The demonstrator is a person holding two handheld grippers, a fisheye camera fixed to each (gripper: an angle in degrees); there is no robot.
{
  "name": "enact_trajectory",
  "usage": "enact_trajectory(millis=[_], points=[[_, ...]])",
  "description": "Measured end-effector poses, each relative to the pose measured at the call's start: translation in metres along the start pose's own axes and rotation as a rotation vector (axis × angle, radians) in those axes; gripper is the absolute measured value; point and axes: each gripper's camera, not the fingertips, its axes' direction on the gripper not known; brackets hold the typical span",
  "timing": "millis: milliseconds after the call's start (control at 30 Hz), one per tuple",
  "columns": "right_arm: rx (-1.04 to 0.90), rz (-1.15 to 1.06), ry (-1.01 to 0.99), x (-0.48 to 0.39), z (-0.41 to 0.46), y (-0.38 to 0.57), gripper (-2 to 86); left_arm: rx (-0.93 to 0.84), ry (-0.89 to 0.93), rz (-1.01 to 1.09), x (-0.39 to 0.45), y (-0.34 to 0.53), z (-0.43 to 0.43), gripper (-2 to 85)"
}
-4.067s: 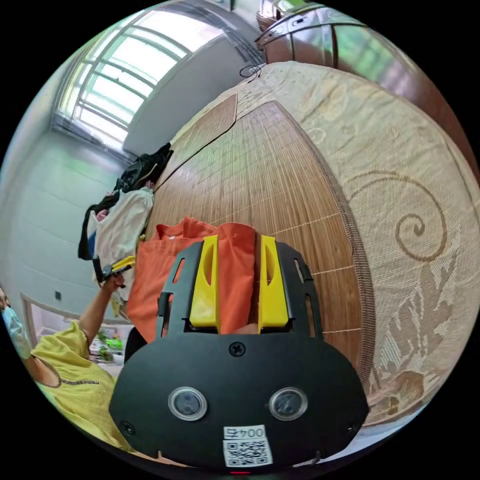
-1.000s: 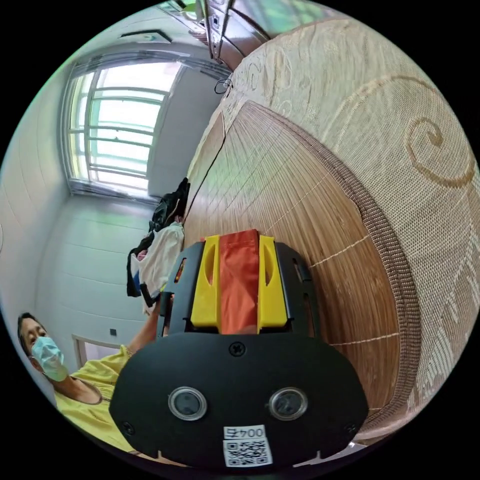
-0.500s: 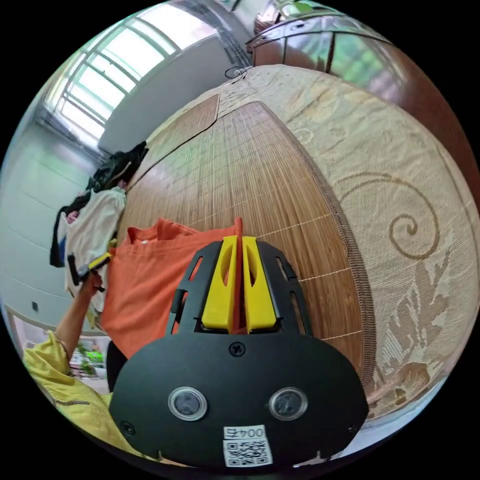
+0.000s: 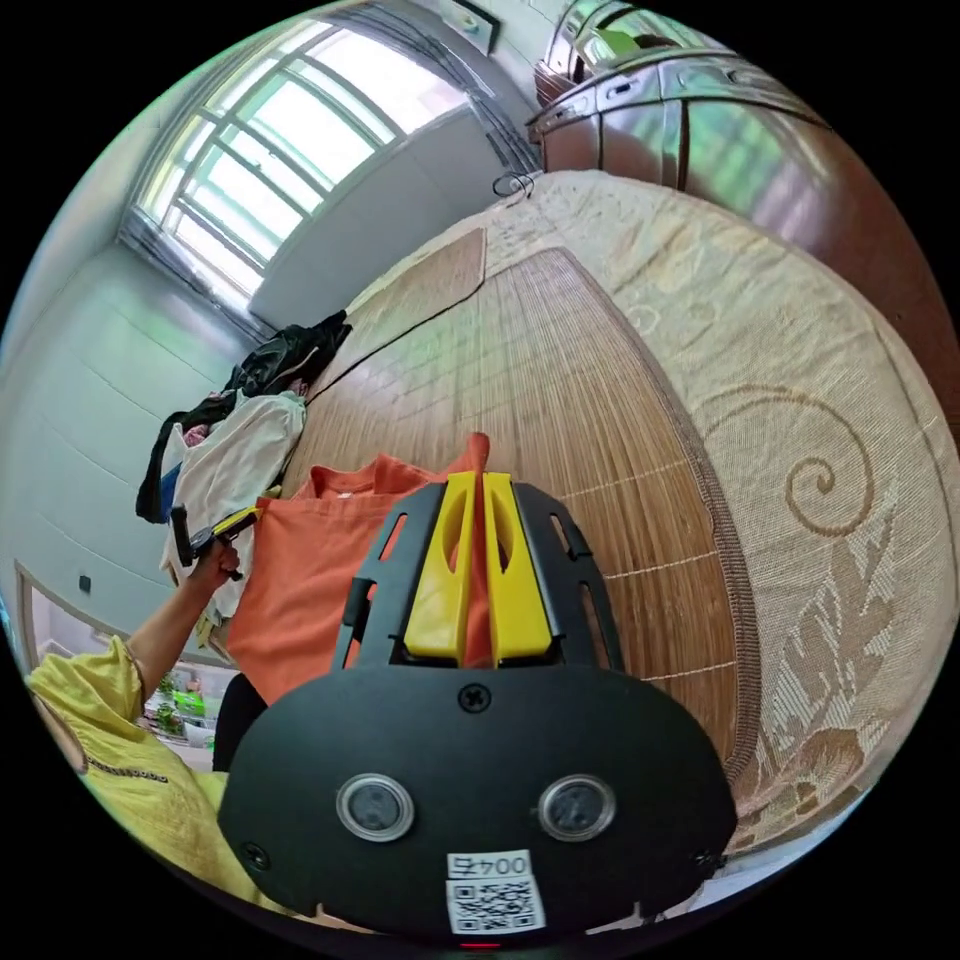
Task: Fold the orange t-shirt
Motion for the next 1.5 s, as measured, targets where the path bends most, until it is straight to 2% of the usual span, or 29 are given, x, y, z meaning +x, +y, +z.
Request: enact_trajectory(millis=[267,467,567,667,867,1000,1067,1167,1267,1367,1433,1500], points=[[0.015,-0.145,0.082,-0.059,-0.034,-0.018,0.0,0.105,0.01,-0.05,-0.016,0.014,-0.046,1.0],[-0.036,-0.081,0.119,-0.057,0.0,-0.022,0.1,0.02,0.014,-0.081,-0.022,0.021,-0.022,1.1],[-0.071,-0.01,0.199,-0.054,0.021,-0.014,0.2,-0.035,-0.031,-0.104,-0.018,0.027,-0.008,1.3],[-0.063,0.06,0.27,-0.056,0.018,-0.004,1.2,-0.019,-0.034,-0.152,-0.018,0.033,-0.012,1.4],[0.085,-0.009,0.231,-0.101,-0.06,0.039,3.4,0.117,-0.049,-0.283,-0.025,0.052,-0.057,1.5],[0.219,-0.187,0.361,-0.169,-0.132,0.106,3.6,0.176,-0.02,-0.261,-0.011,0.077,-0.1,1.1],[0.224,-0.254,0.441,-0.192,-0.15,0.139,4.2,0.19,0.039,-0.188,0.014,0.106,-0.128,0.8],[0.142,-0.297,0.494,-0.208,-0.166,0.187,5.9,0.151,0.069,-0.088,0.059,0.15,-0.148,0.7],[-0.035,-0.227,0.437,-0.206,-0.174,0.22,5.2,0.048,0.089,-0.002,0.107,0.186,-0.142,0.7],[-0.102,-0.191,0.366,-0.203,-0.171,0.247,5.3,-0.058,-0.01,0.049,0.146,0.209,-0.125,0.7],[-0.108,-0.149,0.259,-0.194,-0.165,0.262,7.5,-0.085,-0.047,0.024,0.156,0.22,-0.115,0.5],[-0.119,-0.166,0.256,-0.194,-0.158,0.27,7.9,-0.031,-0.048,-0.043,0.158,0.23,-0.116,0.4]])
